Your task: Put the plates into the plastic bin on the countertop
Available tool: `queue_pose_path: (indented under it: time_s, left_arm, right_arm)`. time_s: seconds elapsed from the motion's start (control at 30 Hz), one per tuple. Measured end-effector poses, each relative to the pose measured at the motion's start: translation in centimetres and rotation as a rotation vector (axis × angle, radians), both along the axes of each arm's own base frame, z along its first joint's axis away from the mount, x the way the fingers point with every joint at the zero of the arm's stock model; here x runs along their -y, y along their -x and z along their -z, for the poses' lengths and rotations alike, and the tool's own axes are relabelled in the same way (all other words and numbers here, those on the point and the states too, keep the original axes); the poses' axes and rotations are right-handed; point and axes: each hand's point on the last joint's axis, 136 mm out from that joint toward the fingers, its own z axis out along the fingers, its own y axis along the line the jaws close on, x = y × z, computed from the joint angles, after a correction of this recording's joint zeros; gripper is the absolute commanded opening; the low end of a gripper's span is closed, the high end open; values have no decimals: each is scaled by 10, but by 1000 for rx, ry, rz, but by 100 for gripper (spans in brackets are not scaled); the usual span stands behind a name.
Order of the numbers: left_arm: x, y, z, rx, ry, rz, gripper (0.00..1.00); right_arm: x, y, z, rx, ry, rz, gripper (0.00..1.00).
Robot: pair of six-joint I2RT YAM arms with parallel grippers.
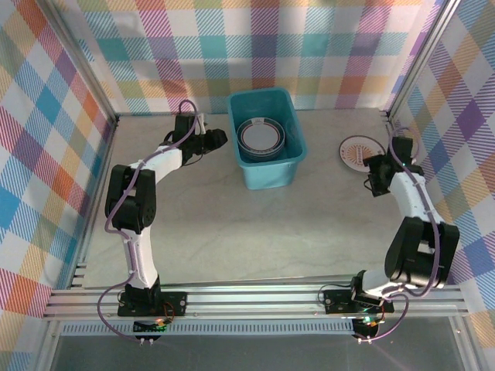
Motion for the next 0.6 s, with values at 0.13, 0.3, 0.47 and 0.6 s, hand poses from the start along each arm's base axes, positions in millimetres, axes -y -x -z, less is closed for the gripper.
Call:
queue_pose_path:
  time_s: [0.13, 0.3, 0.47, 0.6]
  left_arm:
    - [-3, 3, -1, 1, -8, -13, 41]
    - [-7, 9, 3, -7, -20, -27, 41]
    - [-9, 13, 12, -24, -29, -34, 41]
    - [-10, 14, 14, -28, -32, -37, 41]
  right_arm:
    - [17, -1, 29, -68, -68, 37, 70]
    - [28, -22, 51, -89, -135, 45, 65]
    - [36, -42, 55, -72, -141, 29, 64]
    - [40, -54, 53, -50, -136, 21, 63]
